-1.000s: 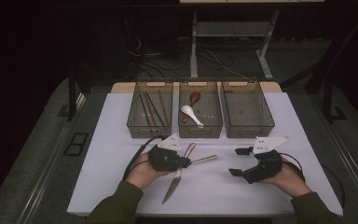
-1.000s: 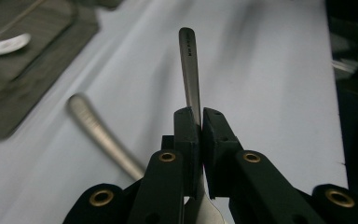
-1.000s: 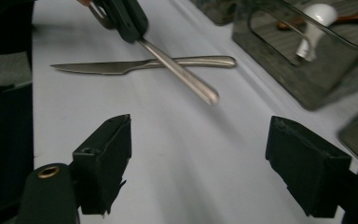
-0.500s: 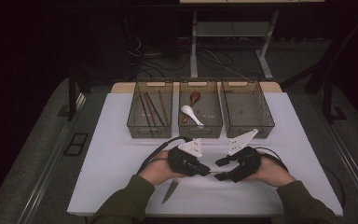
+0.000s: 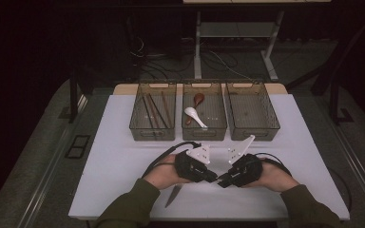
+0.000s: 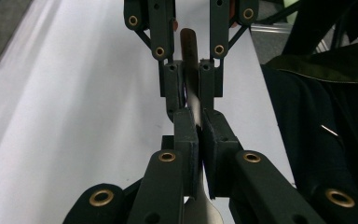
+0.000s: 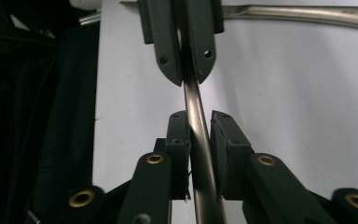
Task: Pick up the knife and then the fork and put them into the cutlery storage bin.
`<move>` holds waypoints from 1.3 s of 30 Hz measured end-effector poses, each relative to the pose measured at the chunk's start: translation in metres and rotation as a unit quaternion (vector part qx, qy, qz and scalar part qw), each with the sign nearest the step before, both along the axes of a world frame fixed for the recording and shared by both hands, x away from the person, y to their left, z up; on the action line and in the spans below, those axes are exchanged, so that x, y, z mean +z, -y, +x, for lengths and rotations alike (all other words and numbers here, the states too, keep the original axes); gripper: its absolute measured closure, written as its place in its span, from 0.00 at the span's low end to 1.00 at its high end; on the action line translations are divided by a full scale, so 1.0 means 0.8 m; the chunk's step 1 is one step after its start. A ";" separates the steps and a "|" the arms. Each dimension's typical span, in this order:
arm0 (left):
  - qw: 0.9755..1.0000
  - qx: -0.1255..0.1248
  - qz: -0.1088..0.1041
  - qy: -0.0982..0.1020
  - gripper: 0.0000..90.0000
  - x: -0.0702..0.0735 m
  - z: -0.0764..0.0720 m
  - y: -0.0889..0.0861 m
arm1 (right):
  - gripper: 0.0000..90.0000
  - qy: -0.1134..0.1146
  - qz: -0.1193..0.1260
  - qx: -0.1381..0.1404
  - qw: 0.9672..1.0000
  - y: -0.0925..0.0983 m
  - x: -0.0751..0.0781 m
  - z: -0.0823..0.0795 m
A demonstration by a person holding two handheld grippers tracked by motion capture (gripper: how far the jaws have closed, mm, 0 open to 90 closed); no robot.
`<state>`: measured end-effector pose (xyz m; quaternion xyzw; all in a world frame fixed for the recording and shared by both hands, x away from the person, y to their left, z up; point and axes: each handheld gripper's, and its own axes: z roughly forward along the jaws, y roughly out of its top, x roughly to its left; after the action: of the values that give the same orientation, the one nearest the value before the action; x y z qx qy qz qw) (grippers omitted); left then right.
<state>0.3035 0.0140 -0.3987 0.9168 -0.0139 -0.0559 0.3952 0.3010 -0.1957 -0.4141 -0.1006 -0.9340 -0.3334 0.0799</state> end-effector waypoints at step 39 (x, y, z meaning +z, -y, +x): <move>0.946 0.310 -0.094 0.015 0.28 -0.025 -0.014 -0.169 | 0.96 0.066 0.008 -0.225 0.972 0.101 0.063 0.054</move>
<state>0.2925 0.1490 -0.4185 0.8352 0.2597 0.0843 0.4774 0.3444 -0.2766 -0.3636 -0.2855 -0.8880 -0.3559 -0.0580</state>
